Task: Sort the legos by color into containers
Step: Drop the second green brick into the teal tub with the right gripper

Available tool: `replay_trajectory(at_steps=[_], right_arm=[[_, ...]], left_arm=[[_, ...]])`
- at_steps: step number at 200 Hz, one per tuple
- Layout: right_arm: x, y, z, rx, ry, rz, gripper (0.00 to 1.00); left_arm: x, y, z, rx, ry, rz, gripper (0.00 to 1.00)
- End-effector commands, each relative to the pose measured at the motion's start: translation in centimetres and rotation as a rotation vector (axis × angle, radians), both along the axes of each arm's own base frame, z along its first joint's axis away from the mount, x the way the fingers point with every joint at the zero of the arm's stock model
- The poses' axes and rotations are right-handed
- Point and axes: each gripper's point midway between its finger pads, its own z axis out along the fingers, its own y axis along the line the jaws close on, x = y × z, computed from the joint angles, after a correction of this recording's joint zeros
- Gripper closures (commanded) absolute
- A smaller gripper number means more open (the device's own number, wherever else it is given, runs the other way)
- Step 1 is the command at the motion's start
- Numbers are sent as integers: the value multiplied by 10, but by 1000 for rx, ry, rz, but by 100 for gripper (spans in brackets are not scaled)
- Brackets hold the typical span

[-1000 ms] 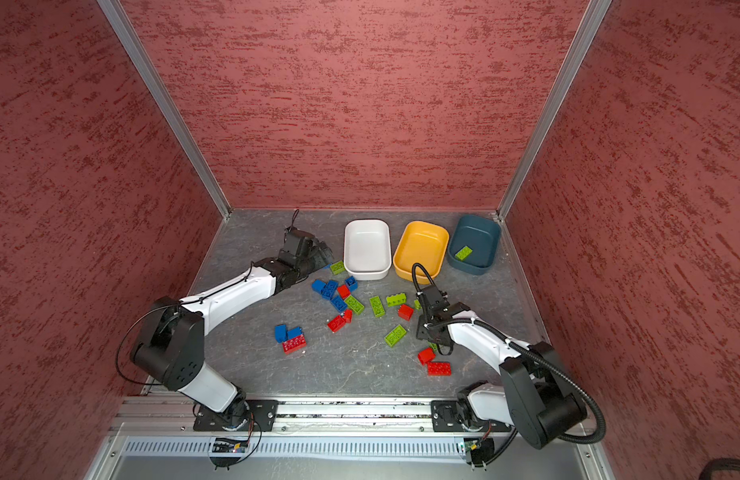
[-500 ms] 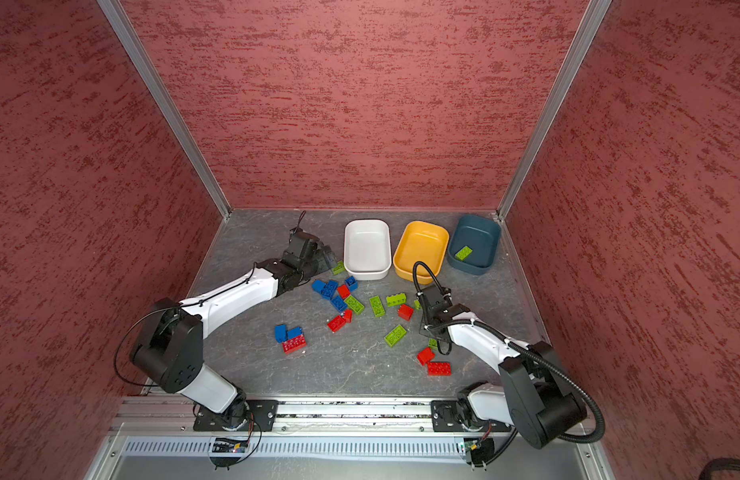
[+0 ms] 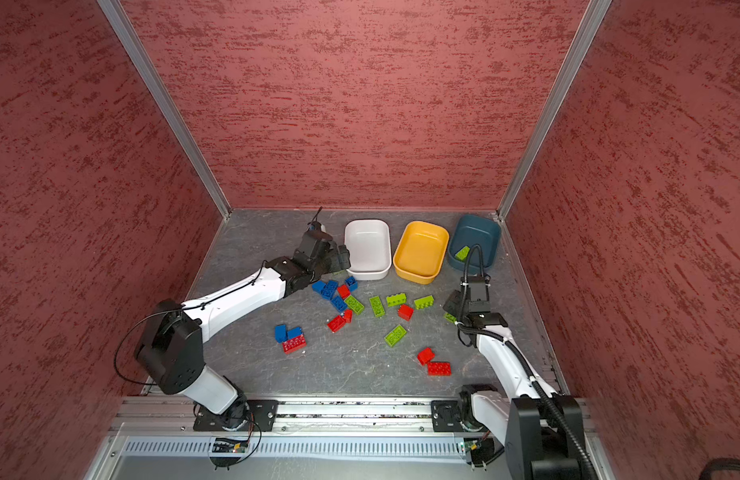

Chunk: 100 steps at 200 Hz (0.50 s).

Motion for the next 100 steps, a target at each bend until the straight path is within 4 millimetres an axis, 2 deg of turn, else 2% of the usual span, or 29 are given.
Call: replay_trajectory(at_steps=[1,35,56,61,79,100], right_arm=[[49,-11,49,50,-206,20,80],[94,-60,66,35,-254,-64,81],[122,-84,76,-3,-260,-76,81],[129,-90,67,-7,-234,-79,80],[152,-108,60,-52,-192,-92,80],[177,-124,43,-98,-122,-99,80]], left_arm=[[-1,-12,1,78,-20,-62,1],[-10,-30,10,132,-64,-149,1],[-17,-32,7,154,-55,-170,1],[-18,-31,6,154,-51,-169,1],[-22,-27,2,159,-38,-163,1],[-24,-21,-2,159,-25,-137,1]])
